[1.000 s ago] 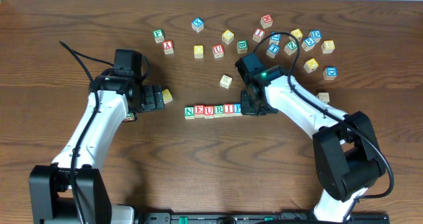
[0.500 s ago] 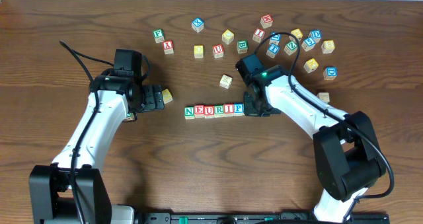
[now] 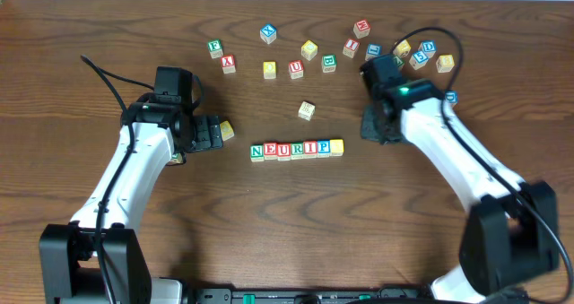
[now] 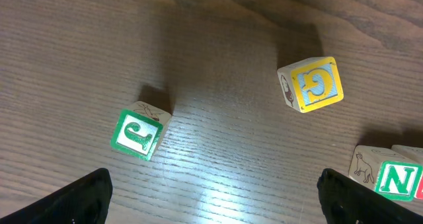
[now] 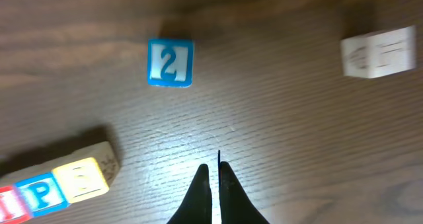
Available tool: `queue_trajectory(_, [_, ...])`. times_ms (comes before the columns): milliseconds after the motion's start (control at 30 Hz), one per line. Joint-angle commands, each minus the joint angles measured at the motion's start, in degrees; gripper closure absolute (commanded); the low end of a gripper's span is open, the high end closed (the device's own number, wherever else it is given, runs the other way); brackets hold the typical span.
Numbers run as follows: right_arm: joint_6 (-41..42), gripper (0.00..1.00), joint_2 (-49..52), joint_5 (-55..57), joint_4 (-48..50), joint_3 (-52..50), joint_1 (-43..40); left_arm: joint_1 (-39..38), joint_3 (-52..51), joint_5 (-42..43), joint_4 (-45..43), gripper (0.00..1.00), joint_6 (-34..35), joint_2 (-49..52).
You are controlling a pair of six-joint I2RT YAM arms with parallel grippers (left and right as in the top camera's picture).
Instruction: Spell out NEURIPS
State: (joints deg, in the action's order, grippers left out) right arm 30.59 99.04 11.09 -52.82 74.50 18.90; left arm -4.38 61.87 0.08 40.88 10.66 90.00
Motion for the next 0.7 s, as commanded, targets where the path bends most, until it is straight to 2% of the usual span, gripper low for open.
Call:
queue_trajectory(0, [0.7,0.98,-3.9,1.0,0.0,0.1,-0.9,0.1,1.1,0.2,0.2,0.02,0.1,-0.6])
queue_trajectory(167, [0.6,0.99,-5.4,1.0,-1.1,0.1,-0.9,0.1,1.1,0.2,0.2,0.02,0.1,-0.6])
queue_trajectory(433, [0.7,0.99,-5.4,1.0,-1.4,0.1,-0.9,0.1,1.1,0.2,-5.9,0.02,0.1,-0.6])
queue_trajectory(667, [0.7,0.99,-5.4,1.0,-1.8,0.1,-0.9,0.1,1.1,0.2,-6.1,0.02,0.1,-0.5])
